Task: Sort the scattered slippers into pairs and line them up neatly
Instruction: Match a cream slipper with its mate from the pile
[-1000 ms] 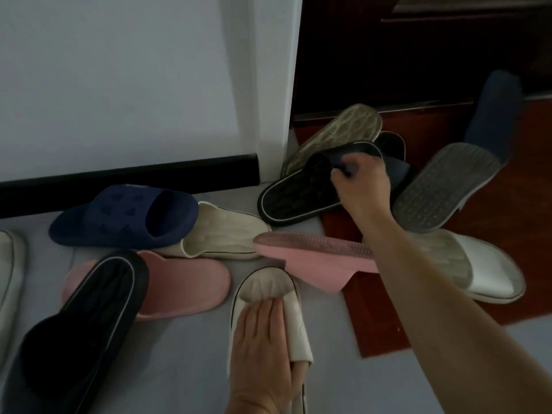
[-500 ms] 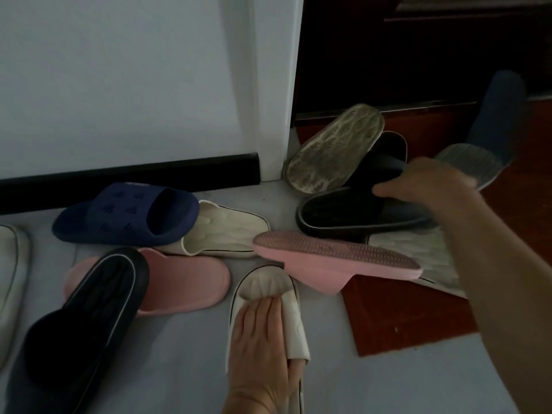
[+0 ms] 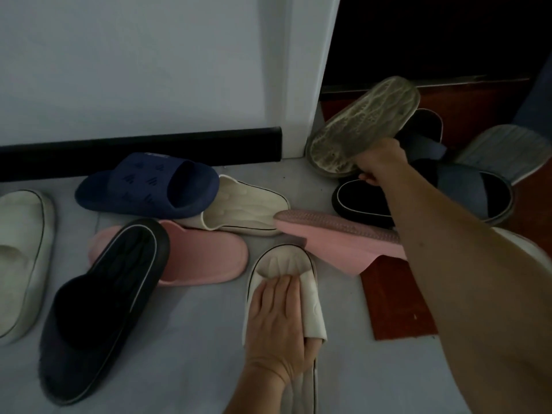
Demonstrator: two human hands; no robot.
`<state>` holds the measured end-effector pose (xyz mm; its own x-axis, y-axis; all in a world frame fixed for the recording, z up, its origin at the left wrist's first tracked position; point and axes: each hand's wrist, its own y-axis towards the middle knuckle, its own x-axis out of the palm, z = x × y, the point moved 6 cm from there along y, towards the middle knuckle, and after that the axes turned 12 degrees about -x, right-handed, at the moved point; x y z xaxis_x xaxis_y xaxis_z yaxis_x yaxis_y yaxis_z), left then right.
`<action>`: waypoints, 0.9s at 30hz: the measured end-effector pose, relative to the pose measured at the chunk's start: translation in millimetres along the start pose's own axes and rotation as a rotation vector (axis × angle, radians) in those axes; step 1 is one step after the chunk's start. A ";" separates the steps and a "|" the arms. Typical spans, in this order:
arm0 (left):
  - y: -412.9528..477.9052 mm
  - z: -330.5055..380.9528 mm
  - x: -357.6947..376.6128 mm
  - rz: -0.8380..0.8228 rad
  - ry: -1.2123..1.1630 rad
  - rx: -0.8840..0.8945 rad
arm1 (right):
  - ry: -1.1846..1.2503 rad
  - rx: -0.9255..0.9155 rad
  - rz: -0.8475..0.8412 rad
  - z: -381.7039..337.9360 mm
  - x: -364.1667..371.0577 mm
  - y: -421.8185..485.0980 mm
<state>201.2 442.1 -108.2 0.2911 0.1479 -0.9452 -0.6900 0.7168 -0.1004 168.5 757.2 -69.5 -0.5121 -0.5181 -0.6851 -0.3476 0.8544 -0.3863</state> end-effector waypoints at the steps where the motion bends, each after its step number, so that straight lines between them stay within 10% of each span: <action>1: -0.1 0.2 0.0 -0.003 0.000 -0.003 | -0.057 -0.023 0.031 -1.0 0.2 0.6; 16: 0.8 1.3 -2.5 0.041 0.010 0.024 | 1.110 0.206 0.072 5.0 4.8 -43.3; 27: 0.7 2.8 -12.8 0.018 0.044 0.055 | 0.716 -0.356 -0.237 75.6 -18.5 -239.6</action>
<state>198.9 442.6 -95.4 0.2490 0.1318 -0.9595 -0.6569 0.7510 -0.0674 320.6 565.1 -11.0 -0.7277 -0.6859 -0.0054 -0.6752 0.7177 -0.1705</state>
